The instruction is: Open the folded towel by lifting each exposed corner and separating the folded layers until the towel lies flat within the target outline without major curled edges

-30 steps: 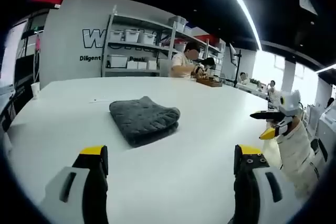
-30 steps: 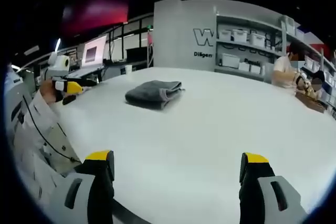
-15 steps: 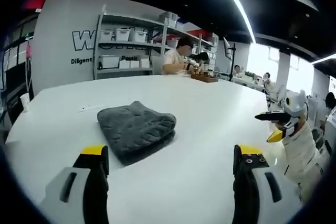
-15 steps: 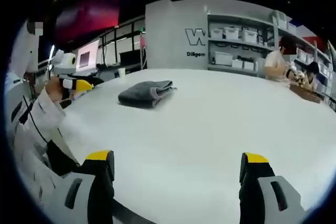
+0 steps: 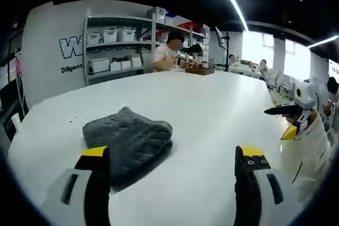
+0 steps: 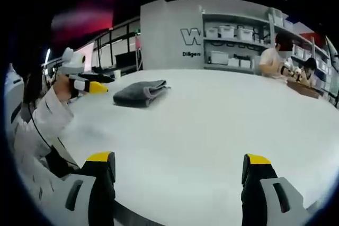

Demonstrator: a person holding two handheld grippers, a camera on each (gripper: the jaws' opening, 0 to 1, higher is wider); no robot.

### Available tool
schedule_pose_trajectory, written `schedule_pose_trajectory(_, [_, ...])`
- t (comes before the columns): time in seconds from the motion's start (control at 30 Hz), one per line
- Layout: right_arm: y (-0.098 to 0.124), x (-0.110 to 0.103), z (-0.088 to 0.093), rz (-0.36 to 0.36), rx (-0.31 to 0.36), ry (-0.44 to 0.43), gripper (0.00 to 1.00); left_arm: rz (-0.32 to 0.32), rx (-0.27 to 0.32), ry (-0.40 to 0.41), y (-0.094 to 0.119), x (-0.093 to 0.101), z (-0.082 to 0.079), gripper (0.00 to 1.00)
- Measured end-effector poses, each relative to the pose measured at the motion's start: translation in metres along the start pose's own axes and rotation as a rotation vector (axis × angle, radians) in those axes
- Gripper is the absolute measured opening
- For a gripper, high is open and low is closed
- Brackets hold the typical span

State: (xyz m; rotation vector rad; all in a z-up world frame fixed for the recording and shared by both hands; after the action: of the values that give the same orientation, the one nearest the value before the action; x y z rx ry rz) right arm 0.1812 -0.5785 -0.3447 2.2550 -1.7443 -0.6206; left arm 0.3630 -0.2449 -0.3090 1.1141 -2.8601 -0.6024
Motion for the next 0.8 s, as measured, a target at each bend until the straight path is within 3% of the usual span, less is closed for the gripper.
schedule_pose_trajectory(0.17, [0.001, 0.003, 0.000, 0.006, 0.002, -0.003, 0.99, -0.005, 0.008, -0.005, -0.017, 0.001, -0.002, 0.89])
schedule_pose_trajectory(0.33, [0.001, 0.006, 0.002, 0.012, -0.003, -0.007, 0.99, -0.035, 0.045, -0.026, -0.037, -0.001, -0.004, 0.74])
schedule_pose_trajectory(0.7, [0.003, 0.010, 0.005, 0.012, -0.003, -0.011, 0.99, -0.052, 0.013, -0.096, -0.071, 0.006, -0.002, 0.64])
schedule_pose_trajectory(0.8, [0.004, 0.011, 0.006, 0.016, -0.009, -0.011, 0.99, -0.090, -0.004, -0.122, -0.080, 0.005, 0.000, 0.62])
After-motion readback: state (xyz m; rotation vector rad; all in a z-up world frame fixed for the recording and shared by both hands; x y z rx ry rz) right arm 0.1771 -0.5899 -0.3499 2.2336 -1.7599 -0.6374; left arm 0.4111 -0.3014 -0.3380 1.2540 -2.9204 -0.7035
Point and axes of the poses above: the point that each gripper's makers call its tool centre point, and the gripper's own axes: y roughly backward along the fingers, x roughly to its right, z roughly out of its underside, the point moved 10 cm from there along y, roughly backward along the fingers, and after that the axes turned 9 degrees about -y, right-handed, at the moved point
